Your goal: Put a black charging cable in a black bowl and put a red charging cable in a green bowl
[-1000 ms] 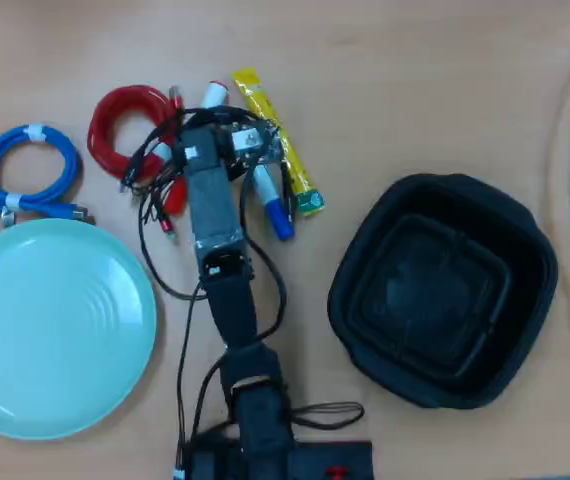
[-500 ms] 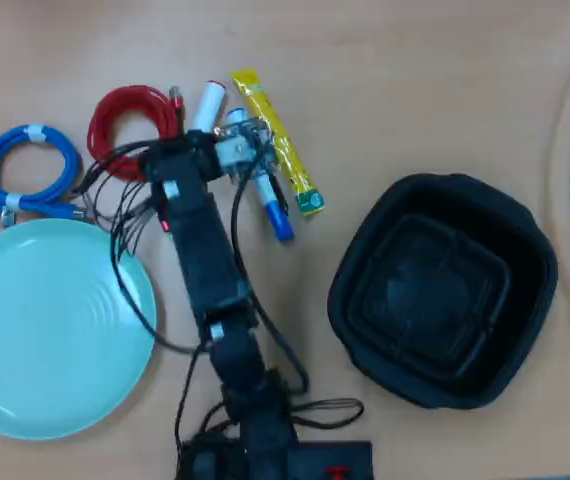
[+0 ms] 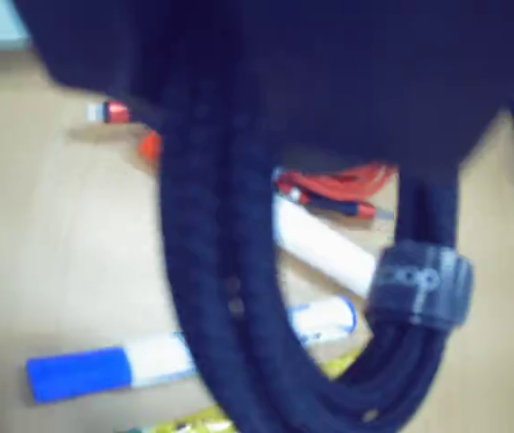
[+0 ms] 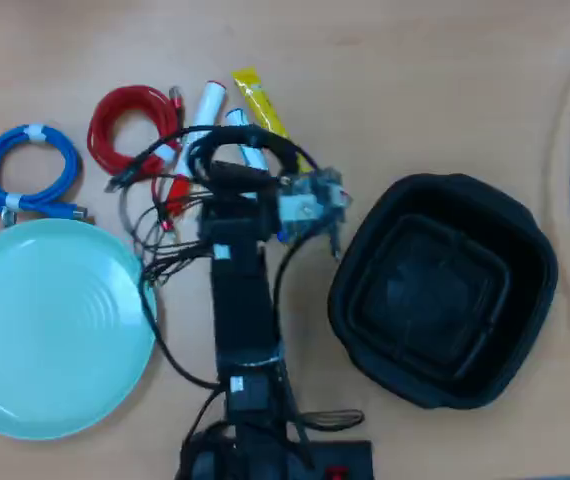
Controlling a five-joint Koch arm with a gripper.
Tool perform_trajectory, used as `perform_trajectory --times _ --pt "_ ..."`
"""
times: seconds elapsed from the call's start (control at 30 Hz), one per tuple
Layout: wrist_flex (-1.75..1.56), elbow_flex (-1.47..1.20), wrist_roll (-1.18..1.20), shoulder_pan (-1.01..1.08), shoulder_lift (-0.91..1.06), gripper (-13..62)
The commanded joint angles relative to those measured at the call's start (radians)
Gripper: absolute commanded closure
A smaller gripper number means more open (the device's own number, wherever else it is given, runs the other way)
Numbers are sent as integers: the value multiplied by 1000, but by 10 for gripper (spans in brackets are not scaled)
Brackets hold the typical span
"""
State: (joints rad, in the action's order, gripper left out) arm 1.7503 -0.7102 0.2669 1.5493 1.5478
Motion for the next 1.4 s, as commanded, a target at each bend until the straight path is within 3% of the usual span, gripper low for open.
perform_trajectory --times 0.0,0.47,0.63,1.03,1.13,1.37 --pt "5 60 -15 71 66 562" --pt "-12 51 -17 641 107 560" --pt "-15 -104 -12 857 106 559" --pt "-152 -298 86 917 -71 546" --pt "-172 -336 112 914 -77 485" --pt "-298 -483 112 899 -61 236"
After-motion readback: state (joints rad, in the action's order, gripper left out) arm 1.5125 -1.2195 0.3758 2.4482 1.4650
